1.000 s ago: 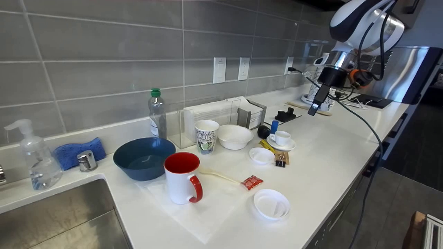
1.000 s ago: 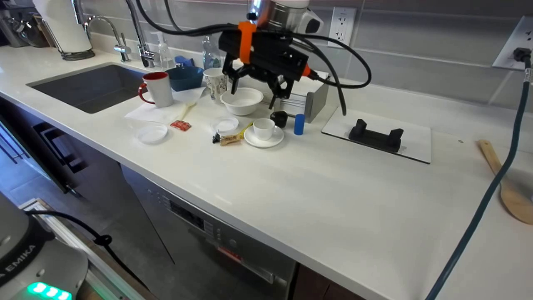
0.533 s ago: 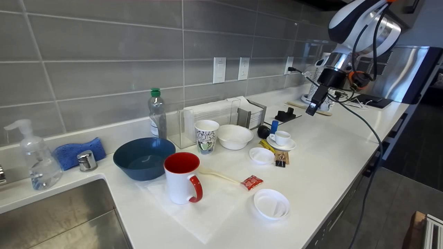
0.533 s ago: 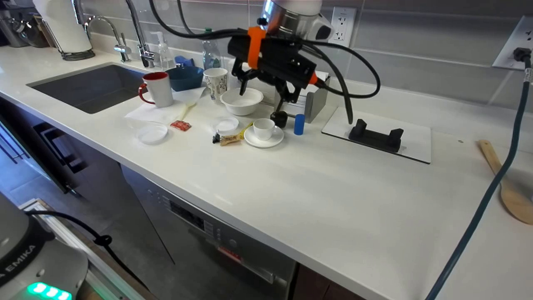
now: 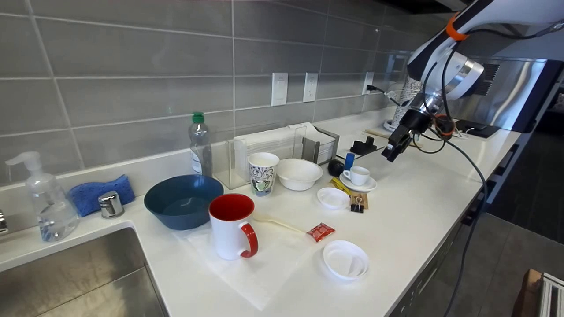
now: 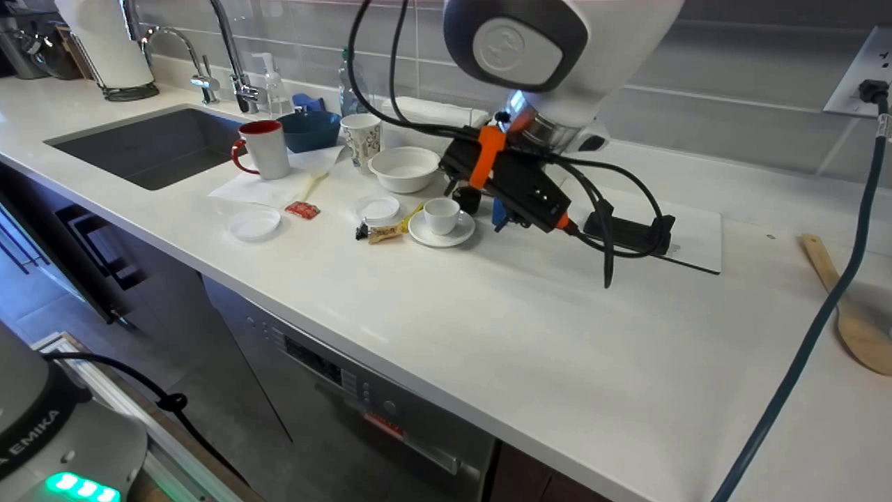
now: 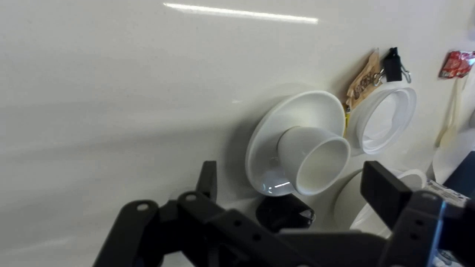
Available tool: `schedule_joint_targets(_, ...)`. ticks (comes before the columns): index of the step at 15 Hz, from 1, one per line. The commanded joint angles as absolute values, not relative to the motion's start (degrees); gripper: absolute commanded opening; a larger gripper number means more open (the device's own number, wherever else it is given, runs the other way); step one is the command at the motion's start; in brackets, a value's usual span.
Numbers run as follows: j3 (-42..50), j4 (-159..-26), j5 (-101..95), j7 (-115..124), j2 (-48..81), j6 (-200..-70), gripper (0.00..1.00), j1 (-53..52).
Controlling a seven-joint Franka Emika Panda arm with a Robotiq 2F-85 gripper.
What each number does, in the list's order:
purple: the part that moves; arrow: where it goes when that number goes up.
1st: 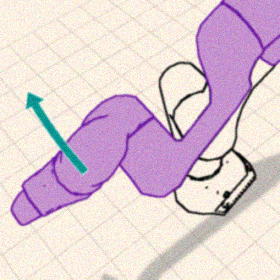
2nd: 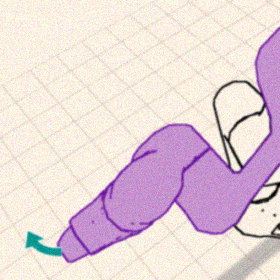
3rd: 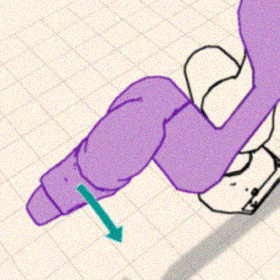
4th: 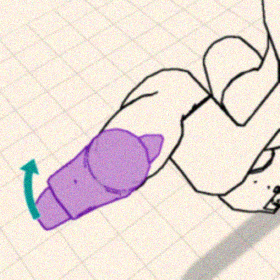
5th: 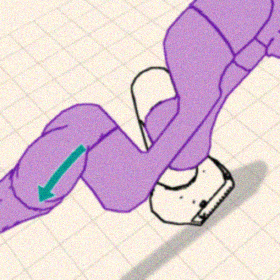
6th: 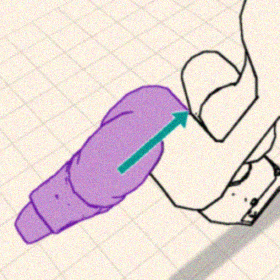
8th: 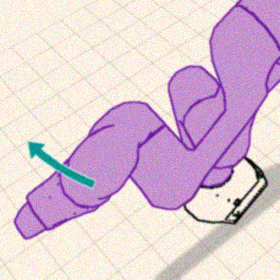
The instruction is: Move the white plate to the left
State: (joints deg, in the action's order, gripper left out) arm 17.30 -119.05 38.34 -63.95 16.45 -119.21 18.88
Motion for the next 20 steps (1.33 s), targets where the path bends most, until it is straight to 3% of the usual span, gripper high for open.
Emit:
schedule_joint_targets(1,13.85,-111.24,42.38,-65.54,24.18,-114.62,1.00,23.44)
schedule_joint_targets(5,11.66,-106.16,41.20,-63.46,29.89,-114.36,1.00,24.96)
schedule_joint_targets(6,11.23,-105.20,40.87,-63.17,30.99,-114.47,0.96,25.18)
schedule_joint_targets(9,9.90,-102.54,40.31,-62.71,33.84,-114.12,0.79,25.79)
schedule_joint_targets(10,9.49,-101.78,40.25,-62.51,34.50,-113.81,0.64,25.93)
schedule_joint_targets(12,8.95,-100.74,39.95,-62.07,35.32,-113.55,0.55,26.14)
schedule_joint_targets(20,7.70,-99.59,38.60,-61.88,35.68,-110.61,0.60,25.47)
